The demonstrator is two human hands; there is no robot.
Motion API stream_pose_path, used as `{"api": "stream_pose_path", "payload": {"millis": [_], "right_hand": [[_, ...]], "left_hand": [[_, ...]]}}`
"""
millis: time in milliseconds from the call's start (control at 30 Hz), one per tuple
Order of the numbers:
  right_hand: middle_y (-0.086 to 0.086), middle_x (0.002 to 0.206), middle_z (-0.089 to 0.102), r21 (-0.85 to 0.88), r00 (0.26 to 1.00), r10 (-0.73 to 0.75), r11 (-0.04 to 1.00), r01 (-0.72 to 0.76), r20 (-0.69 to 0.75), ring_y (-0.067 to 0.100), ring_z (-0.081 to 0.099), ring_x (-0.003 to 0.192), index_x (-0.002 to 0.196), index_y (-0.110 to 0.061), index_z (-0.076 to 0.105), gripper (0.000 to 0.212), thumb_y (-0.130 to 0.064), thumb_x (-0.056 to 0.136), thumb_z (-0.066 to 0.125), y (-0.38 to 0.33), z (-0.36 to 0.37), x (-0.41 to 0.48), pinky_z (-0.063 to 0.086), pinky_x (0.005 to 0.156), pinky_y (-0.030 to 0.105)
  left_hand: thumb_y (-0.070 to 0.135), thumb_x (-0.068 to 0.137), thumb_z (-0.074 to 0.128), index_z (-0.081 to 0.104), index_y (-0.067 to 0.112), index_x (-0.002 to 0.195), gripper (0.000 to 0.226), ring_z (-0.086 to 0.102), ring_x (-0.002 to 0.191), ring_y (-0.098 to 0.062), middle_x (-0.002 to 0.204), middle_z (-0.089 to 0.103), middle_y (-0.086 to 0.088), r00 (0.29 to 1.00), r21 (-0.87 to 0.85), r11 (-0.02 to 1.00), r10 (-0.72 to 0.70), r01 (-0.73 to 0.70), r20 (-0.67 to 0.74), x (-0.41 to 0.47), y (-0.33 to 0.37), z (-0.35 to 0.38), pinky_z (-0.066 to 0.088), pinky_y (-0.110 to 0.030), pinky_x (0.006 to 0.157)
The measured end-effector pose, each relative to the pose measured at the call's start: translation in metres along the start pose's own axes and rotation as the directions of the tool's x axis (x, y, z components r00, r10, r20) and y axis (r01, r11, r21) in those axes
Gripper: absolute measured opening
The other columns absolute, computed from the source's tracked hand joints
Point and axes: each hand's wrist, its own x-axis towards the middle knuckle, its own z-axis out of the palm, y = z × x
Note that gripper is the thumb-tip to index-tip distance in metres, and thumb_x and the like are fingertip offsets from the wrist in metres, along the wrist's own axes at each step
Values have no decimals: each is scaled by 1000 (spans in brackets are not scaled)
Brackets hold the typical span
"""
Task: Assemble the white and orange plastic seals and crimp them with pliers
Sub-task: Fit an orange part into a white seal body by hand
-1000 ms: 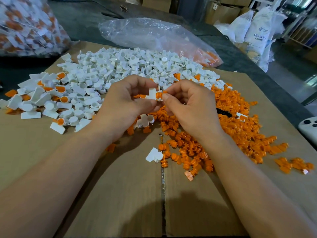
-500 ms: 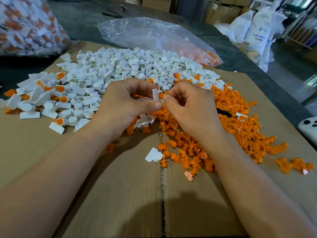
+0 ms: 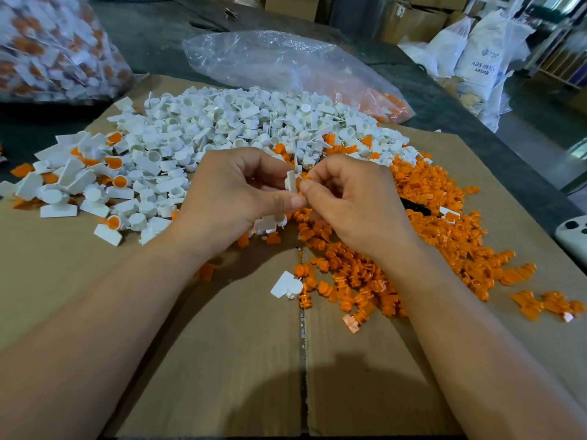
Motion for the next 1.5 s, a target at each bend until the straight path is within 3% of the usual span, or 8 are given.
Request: {"api": "stream_pose_path", "payload": {"millis": [233,400,600,733,900,1000,1300,1500], "right_hand": [[-1,64,63,19,1000,18,1000,-18,-13,19,63,62,63,-28,51,27,-17,85,62,1,0,0,54,62,39],[-4,62,62,40,1000,-16,999,16,-10,14,60,58,65,-24,55,21,-22,85,64,1,1,-1,51,57,33],[-6,60,60,80,998,-56,995,56,-6,14,59,59,66,-32,53,23,-23,84,65,2,5,-2,47,53,30],[-11,60,59,89,997,-70,993,71,-18,11,59,59,68,-32,54,22,-23,82,67,3,6,-2,49,55,30],[-15,80,58,144,989,-113,982,126,-93,1,58,74,93,-24,61,26,-23,72,76,6,7,0,50,66,15],[-17,87,56,129,978,-190,971,200,-88,2,59,81,105,-16,65,35,-16,71,75,7,10,0,52,73,20],[-10,84,61,161,951,-268,943,292,-157,7,63,79,105,-14,63,36,-12,71,74,10,11,0,54,73,21],[-3,85,65,191,953,-259,939,286,-157,15,66,79,106,-13,60,37,-12,71,72,9,9,0,56,73,33]], "left_hand": [[16,50,78,64,24,77,31,63,57,4,61,67,20,1000,18,1000,12,-12,24,-2,0,1,47,-6,55],[-4,74,69,69,21,84,26,68,63,-5,71,72,10,999,-51,998,-26,27,22,-2,0,0,50,-11,59],[-4,78,65,70,18,85,24,68,61,-18,67,71,-1,997,-105,991,-79,78,-8,-1,2,-2,58,-25,64],[-5,77,66,70,16,79,22,67,56,-15,65,71,-4,995,-150,985,-94,87,-35,-1,5,-2,57,-21,57],[-8,74,66,67,10,70,19,63,48,-13,54,66,-1,988,-224,968,-138,118,-75,-2,7,-2,55,-21,51],[-11,73,65,64,6,69,18,62,47,-15,53,64,-2,983,-269,951,-174,154,-52,0,6,-3,52,-20,48],[-14,72,63,63,4,64,20,59,43,-15,51,62,-5,976,-284,938,-215,199,-25,0,9,-4,49,-18,44],[-12,71,64,64,4,65,18,60,44,-16,53,64,-8,978,-292,935,-208,200,2,-1,10,-5,48,-17,44]]}}
